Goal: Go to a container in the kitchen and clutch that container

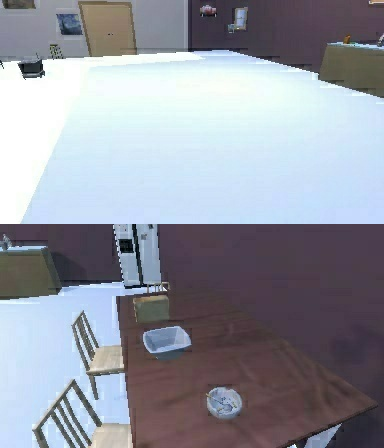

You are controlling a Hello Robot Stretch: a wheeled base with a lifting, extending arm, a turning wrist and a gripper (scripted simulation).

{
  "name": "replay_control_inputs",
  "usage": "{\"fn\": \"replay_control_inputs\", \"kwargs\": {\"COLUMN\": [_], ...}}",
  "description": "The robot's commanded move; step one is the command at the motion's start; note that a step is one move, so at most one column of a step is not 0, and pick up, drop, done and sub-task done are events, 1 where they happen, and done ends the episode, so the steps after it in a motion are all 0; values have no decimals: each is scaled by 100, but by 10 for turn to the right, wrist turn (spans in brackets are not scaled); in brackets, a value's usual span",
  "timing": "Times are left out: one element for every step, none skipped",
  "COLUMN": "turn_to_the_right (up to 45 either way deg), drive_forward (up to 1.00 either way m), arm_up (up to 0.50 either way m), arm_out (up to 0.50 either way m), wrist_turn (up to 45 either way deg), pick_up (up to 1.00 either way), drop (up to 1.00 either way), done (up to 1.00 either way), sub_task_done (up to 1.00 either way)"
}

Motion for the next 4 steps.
{"fn": "replay_control_inputs", "kwargs": {"turn_to_the_right": [0,0,0,0], "drive_forward": [0,0,0,0], "arm_up": [50,38,0,0], "arm_out": [0,0,50,0], "wrist_turn": [0,0,0,450], "pick_up": [0,0,0,0], "drop": [0,0,0,0], "done": [0,0,0,0], "sub_task_done": [0,0,0,0]}}
